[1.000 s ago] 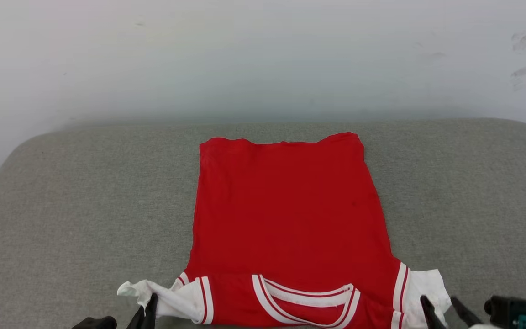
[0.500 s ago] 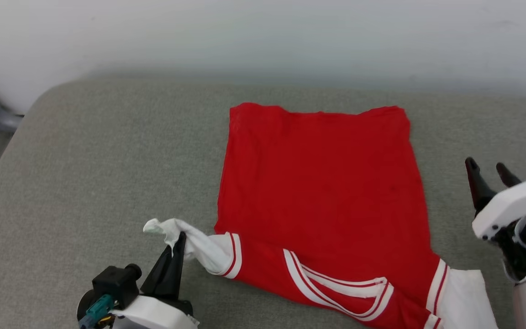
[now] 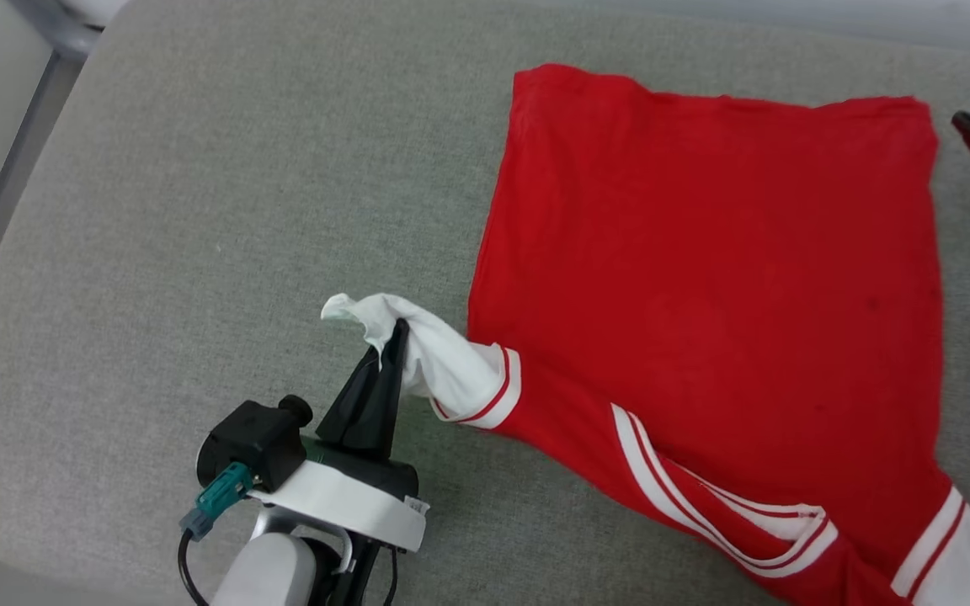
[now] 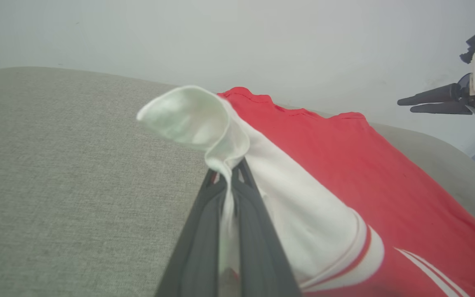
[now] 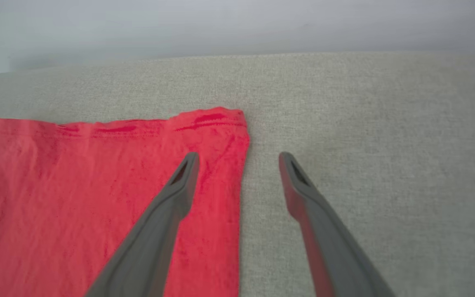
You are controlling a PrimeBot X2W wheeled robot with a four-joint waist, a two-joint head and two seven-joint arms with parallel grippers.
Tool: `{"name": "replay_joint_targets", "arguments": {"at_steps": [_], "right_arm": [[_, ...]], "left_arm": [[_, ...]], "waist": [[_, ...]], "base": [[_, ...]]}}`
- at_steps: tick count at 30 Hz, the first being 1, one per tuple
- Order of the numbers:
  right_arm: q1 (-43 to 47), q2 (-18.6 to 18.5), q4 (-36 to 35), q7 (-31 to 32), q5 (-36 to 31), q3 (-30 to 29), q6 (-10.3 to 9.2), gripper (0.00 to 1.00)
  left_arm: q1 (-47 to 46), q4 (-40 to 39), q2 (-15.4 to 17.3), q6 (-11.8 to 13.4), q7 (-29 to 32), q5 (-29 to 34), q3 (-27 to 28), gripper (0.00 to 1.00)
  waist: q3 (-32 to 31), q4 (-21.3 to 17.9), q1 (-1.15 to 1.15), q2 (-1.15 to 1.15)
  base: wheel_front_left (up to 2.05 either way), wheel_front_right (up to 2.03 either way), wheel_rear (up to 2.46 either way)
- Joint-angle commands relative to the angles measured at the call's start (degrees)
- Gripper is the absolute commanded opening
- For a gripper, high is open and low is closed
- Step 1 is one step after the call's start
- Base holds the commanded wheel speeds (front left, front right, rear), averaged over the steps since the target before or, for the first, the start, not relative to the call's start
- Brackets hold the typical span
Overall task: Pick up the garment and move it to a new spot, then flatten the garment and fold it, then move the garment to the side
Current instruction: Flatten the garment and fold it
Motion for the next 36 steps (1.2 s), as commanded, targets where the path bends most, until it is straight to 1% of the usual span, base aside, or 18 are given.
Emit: {"name": "replay_joint_targets", "arguments": {"at_steps": [1,6,9,12,14,17,18,19,20,23,25,28,31,36], "right_arm": [[-1.18,-0.43,0.38,0.49,-0.76,-0.01,-0.02,1.00],[-6.58,-1.68,3.31,3.86,-5.10,-0.81,-0.02,1.00],[-8.25,-1.52,4.39,4.31,-7.00,-0.84,-0.02,1.00],[-8.02,-0.79,6.47,5.45,-7.82,-0.23,-0.02,1.00],[-6.42,0.04,9.49,8.59,-8.02,0.39,-0.02,1.00],[-3.17,0.55,14.37,15.55,-8.65,0.58,-0.03,1.00],[-2.58,0.74,15.33,17.10,-8.82,0.87,-0.03,0.49],[-2.23,1.05,16.09,18.53,-8.55,0.53,-0.03,0.04],[-2.15,1.26,16.52,19.64,-8.45,0.33,-0.05,0.00],[-2.83,1.59,14.89,18.27,-8.13,0.58,-0.04,0.00],[-3.75,0.97,12.93,16.53,-8.10,1.38,-0.03,0.00],[-5.51,-0.65,9.91,14.06,-7.74,3.15,-0.03,0.00],[-6.46,-2.49,7.00,12.09,-7.39,6.15,-0.04,0.00],[-5.00,-4.75,2.21,10.09,-4.61,10.44,-0.04,0.00]], "left_arm": [[-0.92,-0.39,-0.32,-0.23,-0.14,-0.09,0.02,0.00],[-2.75,-1.50,-1.25,-0.37,-0.14,0.05,-0.52,0.00],[-3.65,-2.30,-1.57,-0.43,-0.13,-0.08,-0.97,0.00],[-4.11,-3.01,-1.66,-0.45,-0.14,-0.39,-1.37,0.00],[-4.31,-3.17,-1.65,-0.46,-0.13,-0.44,-1.49,0.00],[-4.47,-3.10,-1.55,-0.47,-0.14,-0.47,-1.63,0.00],[-4.61,-3.02,-1.46,-0.47,-0.14,-0.53,-1.67,0.00],[-4.69,-2.97,-1.37,-0.46,-0.14,-0.56,-1.66,0.00],[-4.71,-2.92,-1.26,-0.46,-0.14,-0.60,-1.68,0.00],[-4.51,-2.81,-0.93,-0.47,-0.14,-0.47,-1.73,0.00],[-4.23,-2.57,-0.66,-0.47,-0.14,-0.39,-1.62,0.00],[-3.67,-2.08,-0.31,-0.47,-0.14,-0.31,-1.39,0.00],[-2.79,-1.34,0.07,-0.47,-0.13,-0.33,-0.78,0.00],[-0.73,0.17,0.97,-0.47,-0.14,-0.35,0.48,0.00]], "waist": [[3.57,2.72,-0.02,0.00],[7.48,4.82,-0.02,0.00],[9.51,5.36,-0.02,0.00],[11.09,5.27,-0.02,0.00],[11.61,5.09,-0.02,0.00],[11.82,4.84,-0.02,0.00],[11.84,4.78,-0.02,0.00],[11.78,4.69,-0.02,0.00],[11.72,4.60,-0.02,0.00],[11.40,4.31,-0.02,0.00],[10.90,4.01,-0.02,0.00],[9.44,3.40,-0.02,0.00],[7.10,2.10,-0.02,0.00],[2.31,-0.87,-0.02,0.00]], "base": [[0.00,0.00,0.00],[0.00,0.00,0.00],[0.00,0.00,0.00],[0.00,0.00,0.00],[0.00,0.00,0.00],[0.00,0.00,0.00],[0.00,0.00,0.00],[0.00,0.00,0.00],[0.00,0.00,0.00],[0.00,0.00,0.00],[0.00,0.00,0.00],[0.00,0.00,0.00],[0.00,0.00,0.00],[0.00,0.00,0.00]]}}
